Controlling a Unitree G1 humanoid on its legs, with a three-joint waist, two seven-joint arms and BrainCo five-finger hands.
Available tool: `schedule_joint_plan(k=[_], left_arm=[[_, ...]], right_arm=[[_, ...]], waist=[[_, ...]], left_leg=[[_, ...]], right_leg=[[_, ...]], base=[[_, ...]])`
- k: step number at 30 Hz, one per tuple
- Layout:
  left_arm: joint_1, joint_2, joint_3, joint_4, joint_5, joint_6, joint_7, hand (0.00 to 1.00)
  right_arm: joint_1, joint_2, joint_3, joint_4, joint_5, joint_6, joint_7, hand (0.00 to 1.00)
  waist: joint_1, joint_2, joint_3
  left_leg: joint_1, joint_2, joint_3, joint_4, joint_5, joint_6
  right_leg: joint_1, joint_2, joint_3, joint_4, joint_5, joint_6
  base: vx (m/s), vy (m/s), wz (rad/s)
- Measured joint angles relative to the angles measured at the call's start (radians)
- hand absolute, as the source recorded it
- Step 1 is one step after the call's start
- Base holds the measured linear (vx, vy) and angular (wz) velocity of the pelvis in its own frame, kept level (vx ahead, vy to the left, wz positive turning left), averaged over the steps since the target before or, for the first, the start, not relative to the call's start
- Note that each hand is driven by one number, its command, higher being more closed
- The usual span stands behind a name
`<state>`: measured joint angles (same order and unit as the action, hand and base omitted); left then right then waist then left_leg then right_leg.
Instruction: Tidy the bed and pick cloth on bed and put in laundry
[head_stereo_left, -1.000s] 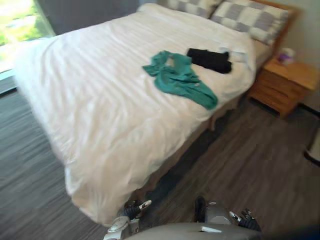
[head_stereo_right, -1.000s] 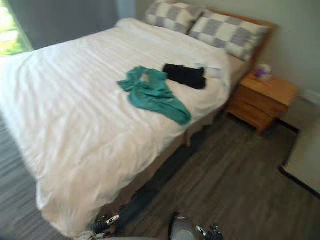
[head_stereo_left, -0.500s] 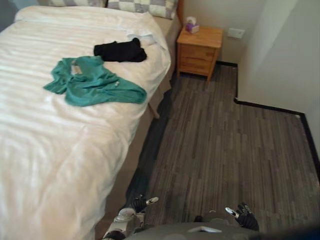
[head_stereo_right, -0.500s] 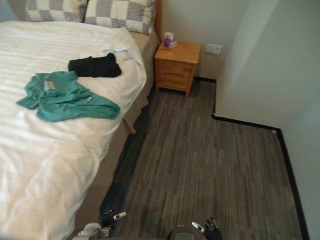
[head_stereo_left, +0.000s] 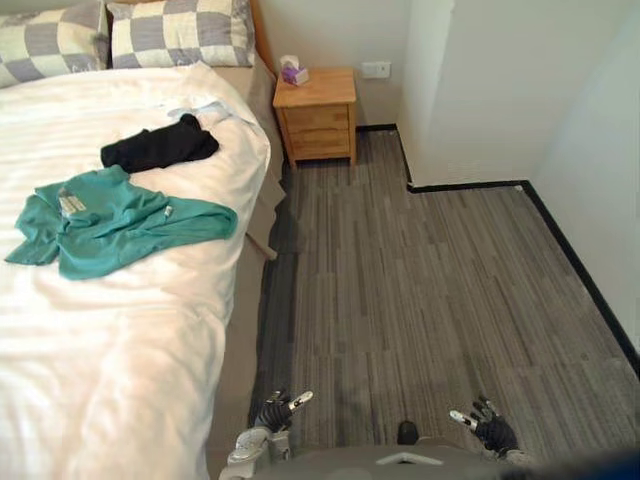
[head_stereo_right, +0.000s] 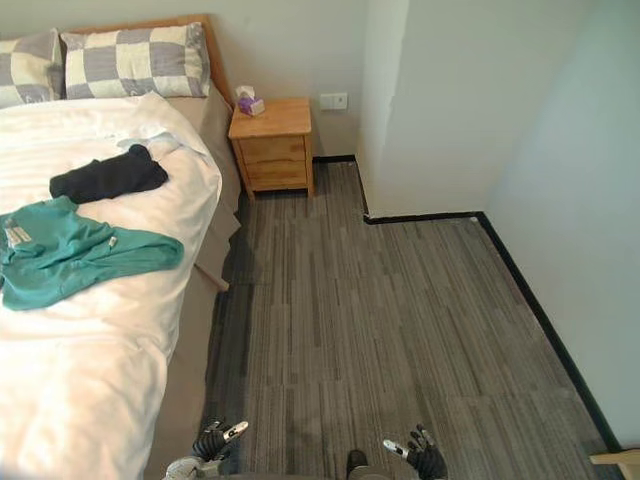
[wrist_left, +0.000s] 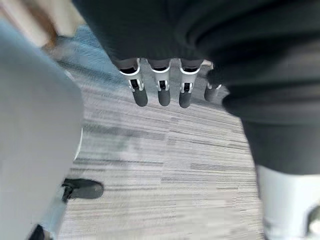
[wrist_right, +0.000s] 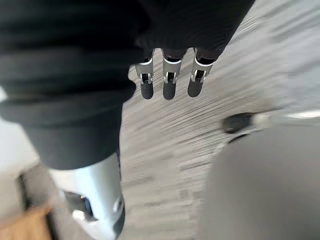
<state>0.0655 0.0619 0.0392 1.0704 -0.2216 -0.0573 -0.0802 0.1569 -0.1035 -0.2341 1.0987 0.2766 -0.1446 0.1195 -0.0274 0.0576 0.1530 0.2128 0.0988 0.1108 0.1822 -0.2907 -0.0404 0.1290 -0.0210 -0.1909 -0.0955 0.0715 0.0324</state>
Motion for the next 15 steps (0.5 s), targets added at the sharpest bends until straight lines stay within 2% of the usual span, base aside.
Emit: schedule_joint_plan(k=[1, 5, 6, 7, 12, 15], left_arm=[[0.001, 0.005, 0.005, 0.007, 0.003, 0.02, 0.001, 0.0], [0.001, 0.017, 0.015, 0.012, 0.018, 0.055, 0.023, 0.0], [0.001, 0.015, 0.035, 0.012, 0.017, 0.056, 0.037, 0.0], [-0.004, -0.008, 0.165, 0.012, 0.048, 0.152, 0.104, 0.0], [-0.003, -0.008, 0.166, 0.012, 0.048, 0.152, 0.104, 0.0], [-0.003, -0.009, 0.167, 0.012, 0.054, 0.147, 0.103, 0.0]], right_arm=[[0.001, 0.012, -0.028, 0.011, 0.015, 0.039, -0.02, 0.0], [-0.001, 0.027, -0.084, 0.023, 0.013, 0.09, -0.047, 0.0], [-0.002, 0.029, -0.099, 0.022, 0.01, 0.105, -0.048, 0.0], [-0.006, 0.024, -0.105, 0.036, -0.066, 0.174, -0.028, 0.0], [-0.006, 0.024, -0.105, 0.036, -0.066, 0.172, -0.027, 0.0], [-0.002, 0.026, -0.105, 0.037, -0.061, 0.146, -0.013, 0.0]], waist=[[-0.005, -0.016, -0.003], [-0.005, -0.026, -0.004], [-0.002, -0.027, -0.004], [0.018, -0.06, -0.032], [0.018, -0.06, -0.032], [0.017, -0.059, -0.031]], left_leg=[[0.004, -0.016, -0.014, -0.014, 0.006, 0.01], [0.014, -0.048, -0.018, -0.049, 0.016, 0.027], [0.012, -0.058, -0.012, -0.069, 0.025, 0.042], [0.025, -0.062, -0.041, -0.13, 0.055, 0.014], [0.023, -0.062, -0.041, -0.13, 0.055, 0.014], [0.022, -0.061, -0.04, -0.13, 0.055, 0.014]], right_leg=[[0.004, -0.016, -0.013, 0.0, 0.005, 0.007], [0.005, -0.056, -0.026, -0.006, 0.018, 0.02], [-0.006, -0.067, -0.033, -0.006, 0.018, 0.02], [-0.019, -0.07, -0.089, -0.007, 0.022, 0.033], [-0.02, -0.07, -0.089, -0.007, 0.022, 0.033], [-0.021, -0.07, -0.091, -0.007, 0.022, 0.033]], base=[[-0.08, 0.142, 0.38], [-0.11, 0.109, 0.13], [-0.07, 0.035, -0.02], [-0.05, 0.019, -0.03], [0.0, 0.0, 0.0], [0.0, 0.0, 0.0]])
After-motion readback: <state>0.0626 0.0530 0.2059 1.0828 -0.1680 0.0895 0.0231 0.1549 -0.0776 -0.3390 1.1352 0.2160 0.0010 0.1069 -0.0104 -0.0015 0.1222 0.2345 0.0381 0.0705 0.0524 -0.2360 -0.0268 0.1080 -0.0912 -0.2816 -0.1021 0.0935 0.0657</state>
